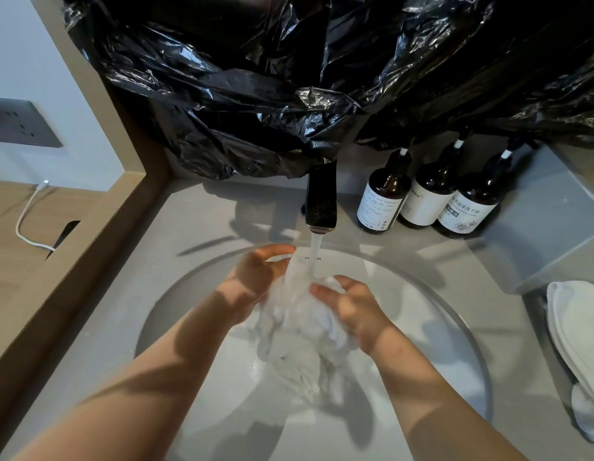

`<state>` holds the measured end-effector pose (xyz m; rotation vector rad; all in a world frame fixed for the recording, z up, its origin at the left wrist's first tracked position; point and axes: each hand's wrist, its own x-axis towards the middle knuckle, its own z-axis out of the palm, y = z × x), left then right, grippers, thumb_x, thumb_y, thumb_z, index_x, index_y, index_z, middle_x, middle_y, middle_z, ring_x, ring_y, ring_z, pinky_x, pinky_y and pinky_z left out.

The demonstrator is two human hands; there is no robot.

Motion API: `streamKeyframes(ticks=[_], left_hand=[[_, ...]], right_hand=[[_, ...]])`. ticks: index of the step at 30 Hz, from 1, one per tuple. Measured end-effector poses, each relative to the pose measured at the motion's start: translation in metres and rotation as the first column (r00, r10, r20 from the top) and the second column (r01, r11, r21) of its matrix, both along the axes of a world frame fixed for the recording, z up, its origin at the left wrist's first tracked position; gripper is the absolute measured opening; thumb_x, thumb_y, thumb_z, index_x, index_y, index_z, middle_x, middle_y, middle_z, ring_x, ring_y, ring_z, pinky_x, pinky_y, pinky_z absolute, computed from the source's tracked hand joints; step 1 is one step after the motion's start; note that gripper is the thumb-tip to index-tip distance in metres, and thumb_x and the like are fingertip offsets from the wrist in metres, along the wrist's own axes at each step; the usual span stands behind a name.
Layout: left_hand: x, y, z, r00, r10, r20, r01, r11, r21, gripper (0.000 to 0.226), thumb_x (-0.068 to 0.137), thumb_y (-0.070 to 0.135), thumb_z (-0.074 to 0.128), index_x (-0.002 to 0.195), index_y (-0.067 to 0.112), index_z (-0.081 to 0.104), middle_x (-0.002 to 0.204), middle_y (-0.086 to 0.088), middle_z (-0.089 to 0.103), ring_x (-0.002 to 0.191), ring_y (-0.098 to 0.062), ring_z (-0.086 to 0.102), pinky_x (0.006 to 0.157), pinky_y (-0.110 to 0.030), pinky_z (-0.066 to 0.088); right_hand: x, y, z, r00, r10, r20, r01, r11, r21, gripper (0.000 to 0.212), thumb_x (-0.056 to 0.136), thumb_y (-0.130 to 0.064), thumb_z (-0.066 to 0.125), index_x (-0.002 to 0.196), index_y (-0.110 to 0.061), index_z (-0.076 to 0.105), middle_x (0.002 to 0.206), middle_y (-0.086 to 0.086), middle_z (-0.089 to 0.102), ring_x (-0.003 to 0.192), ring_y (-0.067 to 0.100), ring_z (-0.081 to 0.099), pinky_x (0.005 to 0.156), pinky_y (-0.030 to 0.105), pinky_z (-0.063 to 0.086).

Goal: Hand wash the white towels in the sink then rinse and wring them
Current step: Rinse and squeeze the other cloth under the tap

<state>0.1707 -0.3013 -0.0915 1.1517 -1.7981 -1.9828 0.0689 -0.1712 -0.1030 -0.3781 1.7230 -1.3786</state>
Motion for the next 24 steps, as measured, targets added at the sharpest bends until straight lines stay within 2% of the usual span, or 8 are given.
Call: streamKeyframes(ticks=[3, 5, 8, 10, 12, 16, 20, 24], left_hand=[[0.003, -0.001, -0.009, 0.993, 0.076, 0.095, -0.07, 0.996, -0.062, 0.012, 0.092, 0.024, 0.061, 0.104, 0.022, 0.062, 0.096, -0.011, 0.067, 0.077, -0.025, 0.061, 0.065, -0.031, 0.051], [0.009, -0.002, -0.012, 0.978, -0.039, 0.206, 0.062, 0.993, -0.105, 0.024, 0.085, 0.042, 0.066, 0.1, 0.024, 0.061, 0.095, -0.007, 0.063, 0.077, -0.021, 0.057, 0.059, -0.027, 0.047], [0.018, -0.004, -0.013, 0.898, -0.28, 0.339, 0.326, 0.941, -0.087, 0.064, 0.065, 0.063, 0.07, 0.108, 0.017, 0.064, 0.106, -0.004, 0.063, 0.094, -0.022, 0.061, 0.079, -0.031, 0.048], [0.02, -0.007, -0.014, 0.88, -0.301, 0.367, 0.374, 0.916, -0.146, 0.053, 0.072, 0.056, 0.072, 0.096, 0.009, 0.065, 0.088, -0.001, 0.062, 0.08, -0.018, 0.059, 0.073, -0.028, 0.045], [0.021, -0.01, -0.016, 0.931, -0.28, 0.233, 0.312, 0.943, -0.116, 0.043, 0.079, 0.051, 0.068, 0.086, 0.009, 0.063, 0.079, -0.006, 0.06, 0.074, -0.02, 0.056, 0.069, -0.031, 0.043], [0.029, -0.014, -0.019, 0.979, -0.095, -0.179, 0.133, 0.966, 0.22, 0.038, 0.086, 0.039, 0.056, 0.096, 0.003, 0.064, 0.09, -0.018, 0.065, 0.082, -0.029, 0.062, 0.081, -0.041, 0.048], [0.029, -0.012, -0.014, 0.983, 0.017, -0.182, 0.046, 0.94, 0.338, 0.031, 0.095, 0.03, 0.049, 0.081, 0.004, 0.06, 0.072, -0.012, 0.063, 0.061, -0.019, 0.063, 0.061, -0.028, 0.054], [0.031, -0.01, -0.002, 0.976, -0.217, -0.028, 0.219, 0.966, 0.139, 0.023, 0.081, 0.02, 0.074, 0.096, 0.006, 0.065, 0.097, -0.014, 0.066, 0.081, -0.02, 0.067, 0.074, -0.029, 0.054]], right_hand=[[-0.005, -0.002, 0.002, 0.991, -0.126, -0.046, 0.122, 0.99, -0.071, 0.008, 0.091, -0.022, 0.063, 0.084, -0.02, 0.06, 0.079, -0.002, 0.064, 0.069, 0.009, 0.062, 0.06, 0.019, 0.049], [-0.006, -0.002, 0.004, 0.985, -0.139, -0.104, 0.129, 0.987, -0.095, 0.009, 0.093, -0.024, 0.06, 0.085, -0.024, 0.057, 0.085, -0.006, 0.061, 0.077, 0.008, 0.06, 0.067, 0.019, 0.048], [-0.006, -0.003, 0.004, 0.986, -0.108, -0.128, 0.095, 0.99, -0.104, 0.005, 0.094, -0.024, 0.058, 0.091, -0.027, 0.058, 0.093, -0.005, 0.064, 0.085, 0.008, 0.063, 0.066, 0.017, 0.048], [-0.006, -0.002, 0.001, 0.985, -0.068, -0.155, 0.056, 0.995, -0.082, 0.003, 0.094, -0.023, 0.057, 0.095, -0.024, 0.06, 0.094, -0.001, 0.064, 0.086, 0.014, 0.063, 0.068, 0.019, 0.049], [-0.006, -0.001, -0.004, 0.98, -0.038, -0.196, 0.028, 0.998, -0.054, 0.009, 0.093, -0.025, 0.059, 0.099, -0.019, 0.062, 0.095, 0.002, 0.065, 0.092, 0.021, 0.063, 0.077, 0.027, 0.049], [-0.01, 0.006, -0.008, 0.957, 0.126, -0.262, -0.119, 0.992, 0.044, 0.025, 0.081, -0.034, 0.073, 0.101, -0.028, 0.06, 0.099, -0.004, 0.066, 0.095, 0.017, 0.064, 0.081, 0.027, 0.05], [-0.012, 0.01, -0.01, 0.782, 0.512, -0.355, -0.4, 0.849, 0.344, 0.05, 0.069, -0.037, 0.083, 0.109, -0.031, 0.054, 0.102, -0.008, 0.062, 0.096, 0.014, 0.06, 0.076, 0.019, 0.046], [-0.013, 0.01, -0.002, 0.697, 0.567, -0.438, -0.34, 0.8, 0.495, 0.032, 0.081, -0.038, 0.072, 0.105, -0.019, 0.061, 0.096, -0.004, 0.054, 0.092, 0.016, 0.053, 0.073, 0.023, 0.041]])
